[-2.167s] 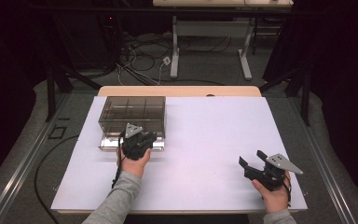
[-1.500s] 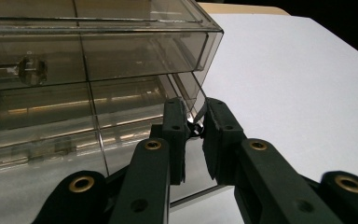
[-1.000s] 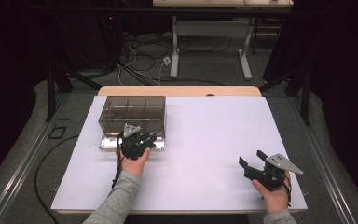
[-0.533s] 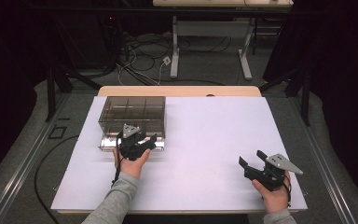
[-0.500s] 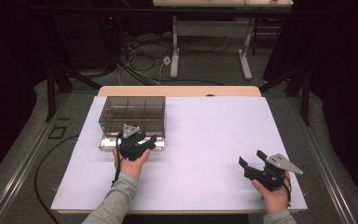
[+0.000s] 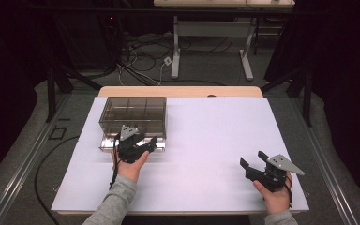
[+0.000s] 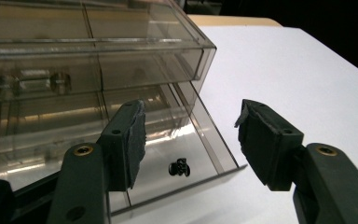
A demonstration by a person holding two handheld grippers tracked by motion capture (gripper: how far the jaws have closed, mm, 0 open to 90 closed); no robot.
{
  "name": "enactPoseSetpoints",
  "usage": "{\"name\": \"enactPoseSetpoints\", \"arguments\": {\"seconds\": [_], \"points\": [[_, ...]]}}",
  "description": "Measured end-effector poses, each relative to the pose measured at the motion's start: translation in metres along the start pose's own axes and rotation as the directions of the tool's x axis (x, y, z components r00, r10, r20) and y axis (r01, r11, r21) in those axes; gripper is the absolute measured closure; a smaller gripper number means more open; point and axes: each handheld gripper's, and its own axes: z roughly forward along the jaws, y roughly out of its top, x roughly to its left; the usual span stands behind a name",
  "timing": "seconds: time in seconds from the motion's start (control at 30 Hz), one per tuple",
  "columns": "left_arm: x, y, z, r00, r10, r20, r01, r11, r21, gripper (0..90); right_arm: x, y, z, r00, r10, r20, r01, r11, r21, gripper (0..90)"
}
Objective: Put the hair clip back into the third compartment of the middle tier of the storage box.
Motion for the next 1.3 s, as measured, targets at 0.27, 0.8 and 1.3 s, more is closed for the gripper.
{"name": "enactPoseSetpoints", "arguments": {"seconds": [0.27,0.8,1.3], "points": [[0.0,-0.001,-0.006,0.9992,-0.03,-0.026,0.03,0.9995,0.007,34.8,0.0,0.0,0.0,1.0,0.002,0.001,-0.002,1.0,0.0,19.8],[0.004,-0.001,-0.023,0.9996,-0.018,-0.022,0.018,0.9997,-0.016,18.4,0.0,0.0,0.0,1.0,0.001,0.003,-0.001,1.0,0.003,19.9],[0.005,-0.005,-0.038,0.999,0.017,-0.042,-0.019,0.9992,-0.035,34.2,0.001,0.0,0.0,1.0,0.0,0.002,0.0,1.0,-0.002,19.8]]}}
